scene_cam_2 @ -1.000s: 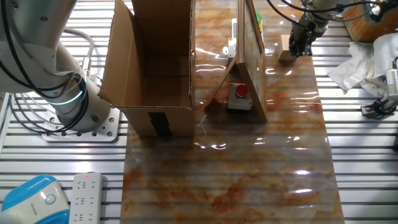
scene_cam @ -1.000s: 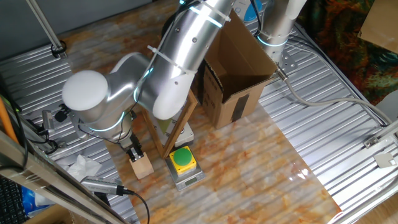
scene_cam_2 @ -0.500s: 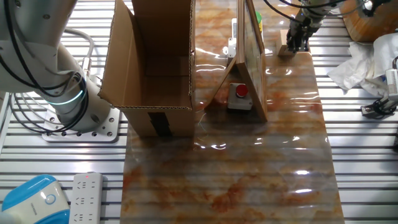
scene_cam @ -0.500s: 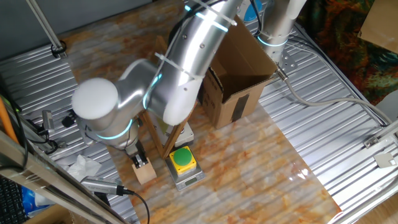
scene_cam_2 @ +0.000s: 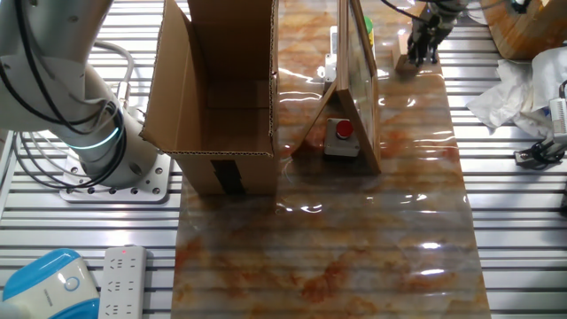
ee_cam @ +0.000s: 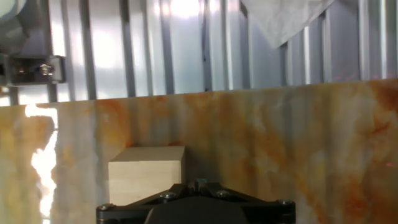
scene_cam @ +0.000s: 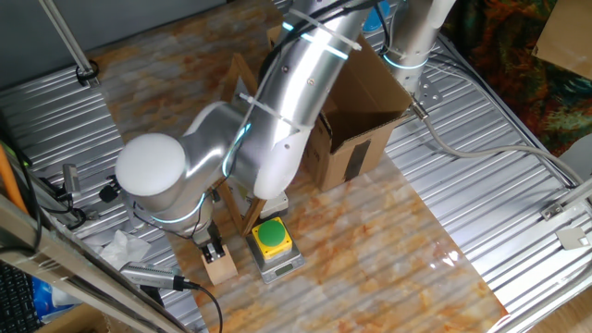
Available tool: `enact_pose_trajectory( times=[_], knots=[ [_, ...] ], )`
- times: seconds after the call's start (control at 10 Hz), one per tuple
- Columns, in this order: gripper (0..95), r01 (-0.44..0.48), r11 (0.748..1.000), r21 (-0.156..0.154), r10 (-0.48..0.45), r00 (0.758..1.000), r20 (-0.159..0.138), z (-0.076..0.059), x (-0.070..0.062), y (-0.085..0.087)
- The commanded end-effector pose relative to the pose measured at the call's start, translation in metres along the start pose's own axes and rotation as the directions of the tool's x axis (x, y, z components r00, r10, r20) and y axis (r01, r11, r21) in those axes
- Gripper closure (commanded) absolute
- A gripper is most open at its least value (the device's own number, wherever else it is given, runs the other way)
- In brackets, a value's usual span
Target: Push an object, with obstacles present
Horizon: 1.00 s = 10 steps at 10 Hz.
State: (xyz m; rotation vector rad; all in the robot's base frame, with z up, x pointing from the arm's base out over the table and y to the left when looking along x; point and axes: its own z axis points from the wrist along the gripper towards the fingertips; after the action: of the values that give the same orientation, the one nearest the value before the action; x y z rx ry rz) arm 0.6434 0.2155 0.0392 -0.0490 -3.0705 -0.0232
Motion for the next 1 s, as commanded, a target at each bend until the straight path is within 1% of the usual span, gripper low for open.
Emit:
enact_pose_trajectory(
  times=[0.1, 0.3, 0.6, 0.7, 1.0],
  knots=[
    [95.0, -0.012, 1.0, 0.002, 0.012, 1.0, -0.001, -0.001, 0.001, 0.009],
    [95.0, -0.028, 1.0, 0.004, 0.028, 1.0, 0.001, -0.001, 0.002, 0.021],
    [95.0, -0.041, 0.999, 0.01, 0.041, 0.999, 0.005, -0.001, 0.005, 0.035],
    [95.0, -0.042, 0.999, 0.02, 0.041, 0.999, 0.007, 0.0, 0.006, 0.038],
    [95.0, -0.057, 0.998, 0.015, 0.057, 0.998, 0.014, 0.001, 0.01, 0.048]
  ],
)
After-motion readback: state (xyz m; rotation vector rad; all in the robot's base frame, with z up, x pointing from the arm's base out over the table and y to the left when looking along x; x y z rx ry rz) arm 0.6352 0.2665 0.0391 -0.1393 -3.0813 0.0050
